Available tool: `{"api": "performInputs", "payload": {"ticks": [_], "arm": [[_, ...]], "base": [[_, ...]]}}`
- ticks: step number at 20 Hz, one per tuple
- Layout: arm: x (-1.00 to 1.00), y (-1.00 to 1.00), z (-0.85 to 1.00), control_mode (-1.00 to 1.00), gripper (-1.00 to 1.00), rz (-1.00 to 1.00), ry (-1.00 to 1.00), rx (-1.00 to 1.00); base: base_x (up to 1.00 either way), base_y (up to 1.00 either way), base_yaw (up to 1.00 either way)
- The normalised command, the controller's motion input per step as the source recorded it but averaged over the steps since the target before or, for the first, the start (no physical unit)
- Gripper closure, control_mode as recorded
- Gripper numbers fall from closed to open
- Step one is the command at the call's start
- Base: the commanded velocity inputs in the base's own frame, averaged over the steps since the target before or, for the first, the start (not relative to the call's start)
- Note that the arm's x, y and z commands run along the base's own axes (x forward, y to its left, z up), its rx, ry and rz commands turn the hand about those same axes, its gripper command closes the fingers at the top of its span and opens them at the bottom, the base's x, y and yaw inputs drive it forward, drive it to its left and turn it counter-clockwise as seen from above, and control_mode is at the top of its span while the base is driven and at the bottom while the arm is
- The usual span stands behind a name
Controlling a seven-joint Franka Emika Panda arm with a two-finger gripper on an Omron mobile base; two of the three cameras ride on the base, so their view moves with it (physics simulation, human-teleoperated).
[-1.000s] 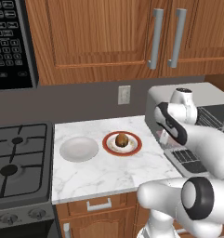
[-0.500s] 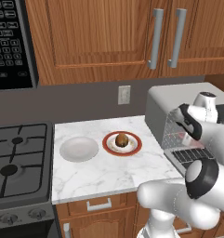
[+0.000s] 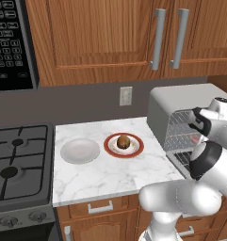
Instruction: Open the toaster oven door. Place the bread on the top rack in the toaster oven and place the steak on the bottom rack.
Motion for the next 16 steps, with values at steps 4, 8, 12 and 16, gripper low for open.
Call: {"api": "performInputs", "payload": {"ticks": [4,8,12,16], "arm": [[0.17,-0.28,-0.18,-1.00,1.00,0.00,0.00,0.00],[0.12,-0.16,-0.07,-1.00,1.00,0.01,0.00,0.00],[0.01,-0.01,-0.08,-1.00,1.00,0.04,0.01,0.00],[-0.01,0.00,-0.24,-1.00,1.00,0.05,0.03,0.02]], "base": [[0.00,0.00,0.00],[0.00,0.00,0.00],[0.00,0.00,0.00],[0.00,0.00,0.00]]}}
